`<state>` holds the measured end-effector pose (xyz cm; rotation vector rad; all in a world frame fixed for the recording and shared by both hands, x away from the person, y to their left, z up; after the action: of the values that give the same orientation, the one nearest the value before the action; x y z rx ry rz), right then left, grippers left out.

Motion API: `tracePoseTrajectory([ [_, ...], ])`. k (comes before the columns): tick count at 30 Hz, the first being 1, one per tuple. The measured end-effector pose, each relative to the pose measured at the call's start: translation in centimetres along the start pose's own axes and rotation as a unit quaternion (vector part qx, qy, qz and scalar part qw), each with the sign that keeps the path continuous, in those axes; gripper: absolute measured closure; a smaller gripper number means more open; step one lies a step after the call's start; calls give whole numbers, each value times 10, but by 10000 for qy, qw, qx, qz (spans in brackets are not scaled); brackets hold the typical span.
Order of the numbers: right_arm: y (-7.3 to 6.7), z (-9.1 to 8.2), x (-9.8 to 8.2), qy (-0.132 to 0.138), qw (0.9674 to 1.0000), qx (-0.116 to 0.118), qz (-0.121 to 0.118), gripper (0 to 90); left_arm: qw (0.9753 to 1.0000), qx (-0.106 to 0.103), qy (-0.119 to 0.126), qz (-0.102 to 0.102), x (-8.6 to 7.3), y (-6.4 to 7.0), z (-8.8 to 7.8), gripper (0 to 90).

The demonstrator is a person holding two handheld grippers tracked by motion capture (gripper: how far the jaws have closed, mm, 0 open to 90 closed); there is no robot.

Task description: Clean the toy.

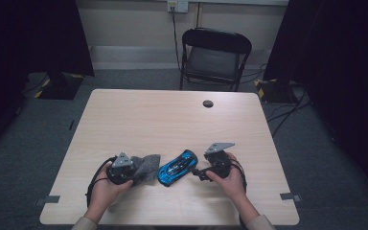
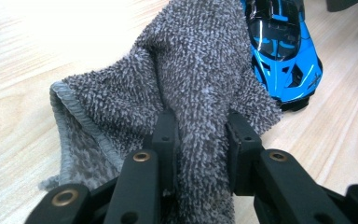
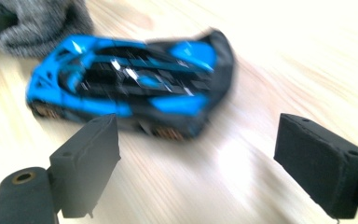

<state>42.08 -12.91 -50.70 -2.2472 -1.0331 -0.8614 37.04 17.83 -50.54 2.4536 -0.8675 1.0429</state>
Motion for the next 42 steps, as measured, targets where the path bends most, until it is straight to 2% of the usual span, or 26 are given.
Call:
tracePoseTrajectory([
  [8,17,-26,-34,-214,9997,-123,-1,133,10000,35,68,10,17,-2,-1,697],
  [11,21,-34,-45,-215,9997,-120,32,133,9998,56,75,151,30,-1,1,696],
  [15,25,-45,-54,-239,9996,-168,15,133,9993,-61,192,305,55,10,4,696],
  [20,25,-54,-64,-366,9985,-306,-254,135,9981,-295,304,447,86,29,15,696],
  [21,25,-54,-64,-366,9985,-306,-254,135,9981,-295,304,447,86,29,15,696],
  [22,25,-57,-69,-376,9976,-419,-397,133,9973,-378,305,551,98,39,20,696],
  [26,27,-63,-75,-249,9980,-424,-390,134,9953,-567,328,720,120,60,33,696],
  [27,28,-64,-76,-241,9980,-447,-371,134,9953,-567,328,720,120,60,33,696],
  [28,29,-65,-77,-240,9980,-464,-363,134,9942,-647,350,785,130,70,40,696],
  [30,30,-67,-79,-193,9981,-471,-355,134,9932,-709,373,849,139,79,46,696],
  [35,31,-68,-82,-17,9982,-473,-358,133,9910,-846,346,976,155,99,64,696],
  [37,31,-68,-83,-12,9982,-490,-351,133,9907,-868,343,993,158,103,68,696],
  [38,31,-68,-83,-9,9982,-496,-349,134,9901,-930,361,985,161,110,75,696],
  [42,31,-68,-83,-2,9981,-496,-354,133,9886,-997,320,1083,167,124,90,696],
])
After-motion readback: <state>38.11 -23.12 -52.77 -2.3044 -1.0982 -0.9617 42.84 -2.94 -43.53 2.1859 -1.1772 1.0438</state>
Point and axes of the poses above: each handheld gripper's, and its own axes: z roughly forward along the jaws, x roughly out of its top, y roughly to its right, the point moved 4 cm from there along z, roughly forward along the jaws, and after that the axes turned 5 degrees about x, right-handed, at the moved point
